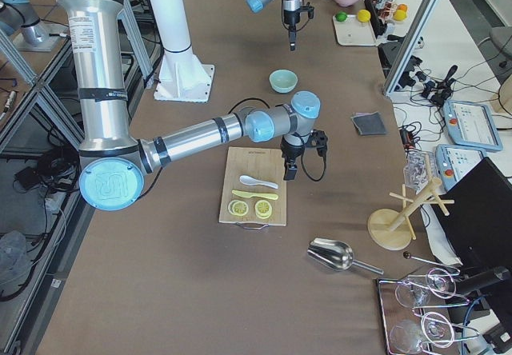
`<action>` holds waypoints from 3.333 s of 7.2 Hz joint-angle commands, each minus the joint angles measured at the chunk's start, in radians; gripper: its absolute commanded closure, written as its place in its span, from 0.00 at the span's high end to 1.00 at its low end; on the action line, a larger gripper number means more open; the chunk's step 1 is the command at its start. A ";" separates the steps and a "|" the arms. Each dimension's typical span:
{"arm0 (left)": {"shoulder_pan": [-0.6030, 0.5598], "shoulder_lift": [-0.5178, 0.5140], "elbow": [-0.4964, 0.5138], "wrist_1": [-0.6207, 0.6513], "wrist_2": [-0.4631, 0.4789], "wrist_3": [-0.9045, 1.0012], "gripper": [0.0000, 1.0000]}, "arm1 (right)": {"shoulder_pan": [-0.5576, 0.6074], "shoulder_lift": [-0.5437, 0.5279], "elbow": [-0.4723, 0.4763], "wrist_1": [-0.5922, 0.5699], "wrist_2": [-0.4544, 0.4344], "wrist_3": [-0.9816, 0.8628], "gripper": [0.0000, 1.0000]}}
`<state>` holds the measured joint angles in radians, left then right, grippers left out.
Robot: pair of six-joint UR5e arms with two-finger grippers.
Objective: Place spoon in bowl
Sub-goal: 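Release the bowl and raise the left gripper while the right arm approaches the board, then lower the right gripper onto the white spoon and close on it, then lift the white spoon with the right gripper and carry it over the bowl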
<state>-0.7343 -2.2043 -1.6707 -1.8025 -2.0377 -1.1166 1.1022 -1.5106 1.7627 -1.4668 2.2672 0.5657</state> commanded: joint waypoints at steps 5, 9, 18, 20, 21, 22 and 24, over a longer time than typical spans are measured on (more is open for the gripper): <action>-0.025 0.000 0.000 0.012 -0.003 0.058 0.98 | -0.102 -0.076 -0.058 0.201 -0.017 0.166 0.64; -0.027 0.000 0.003 0.012 -0.004 0.058 0.98 | -0.146 -0.094 -0.057 0.201 -0.052 0.164 0.65; -0.040 0.003 0.000 0.012 -0.004 0.063 0.98 | -0.139 -0.126 0.065 0.186 -0.023 0.166 0.00; -0.113 0.040 -0.012 0.011 -0.065 0.154 0.98 | -0.114 -0.093 0.133 0.186 0.003 0.204 0.00; -0.211 0.098 -0.032 0.009 -0.138 0.295 0.98 | -0.122 0.008 0.130 0.177 0.003 0.306 0.00; -0.285 0.189 -0.073 0.005 -0.147 0.386 0.98 | -0.164 0.136 0.129 0.095 -0.012 0.391 0.00; -0.440 0.296 -0.083 -0.012 -0.150 0.393 0.98 | -0.273 0.440 0.088 -0.120 -0.156 0.527 0.00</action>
<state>-1.0754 -1.9721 -1.7433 -1.8090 -2.1813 -0.7428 0.8940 -1.2582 1.8785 -1.4642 2.1940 1.0065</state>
